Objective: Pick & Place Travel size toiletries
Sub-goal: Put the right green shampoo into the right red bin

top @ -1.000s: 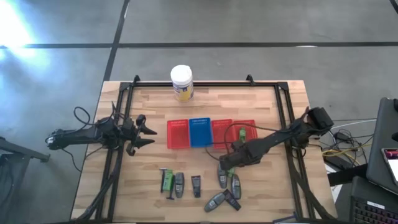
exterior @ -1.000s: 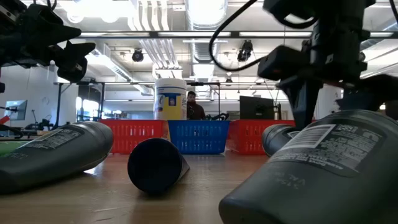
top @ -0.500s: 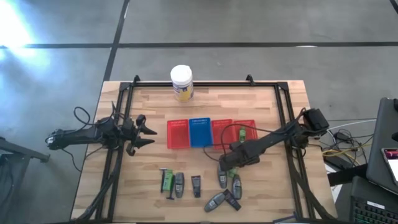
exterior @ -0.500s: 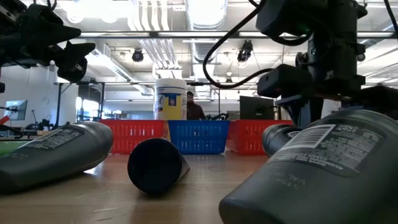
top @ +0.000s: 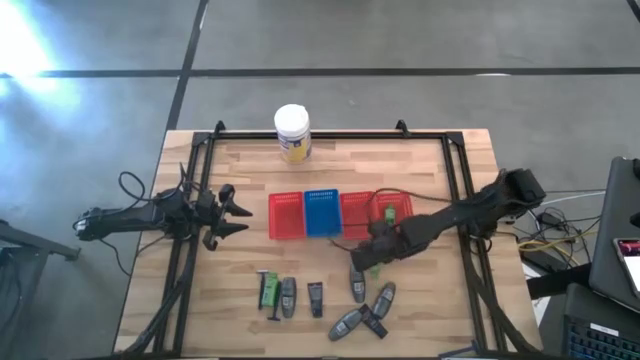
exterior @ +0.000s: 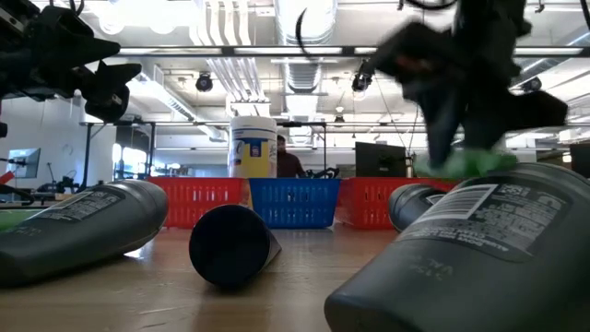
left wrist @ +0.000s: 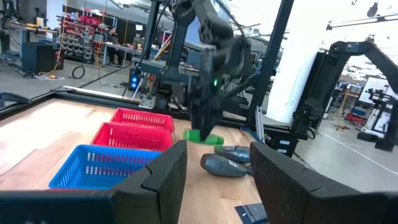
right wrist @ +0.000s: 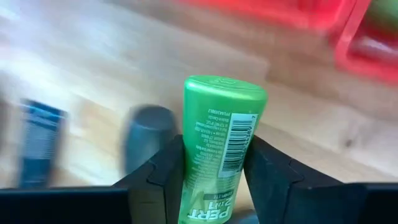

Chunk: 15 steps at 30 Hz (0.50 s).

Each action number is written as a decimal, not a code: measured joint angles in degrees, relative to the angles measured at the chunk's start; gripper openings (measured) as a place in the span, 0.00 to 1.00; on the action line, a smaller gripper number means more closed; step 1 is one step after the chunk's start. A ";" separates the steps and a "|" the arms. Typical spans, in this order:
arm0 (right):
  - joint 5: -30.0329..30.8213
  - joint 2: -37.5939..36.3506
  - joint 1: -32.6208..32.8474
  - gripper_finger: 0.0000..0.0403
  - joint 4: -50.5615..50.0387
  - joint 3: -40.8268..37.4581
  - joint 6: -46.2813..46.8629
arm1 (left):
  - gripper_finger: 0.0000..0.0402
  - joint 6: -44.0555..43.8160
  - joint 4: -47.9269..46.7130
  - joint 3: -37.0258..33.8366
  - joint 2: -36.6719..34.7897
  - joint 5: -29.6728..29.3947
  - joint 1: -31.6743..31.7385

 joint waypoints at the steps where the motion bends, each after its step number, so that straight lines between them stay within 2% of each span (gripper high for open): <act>1: 1.14 -1.46 -0.38 0.33 -0.65 0.55 -0.34 | 0.45 0.00 0.02 0.00 0.00 0.00 0.02; 6: 7.09 -7.99 -3.78 0.35 -14.70 4.66 -2.09 | 0.45 0.00 -0.02 0.00 0.02 0.02 0.02; 9: 7.24 -10.44 -8.48 0.35 -24.09 4.79 -4.64 | 0.45 0.00 -0.13 0.00 0.02 0.00 0.02; 12: 6.27 -12.65 -14.43 0.35 -24.71 2.02 -9.63 | 0.45 0.00 -0.16 0.00 0.04 0.00 0.02; 15: 4.14 -13.14 -19.85 0.35 -21.16 -1.70 -15.15 | 0.45 0.00 -0.16 0.00 0.04 0.00 0.01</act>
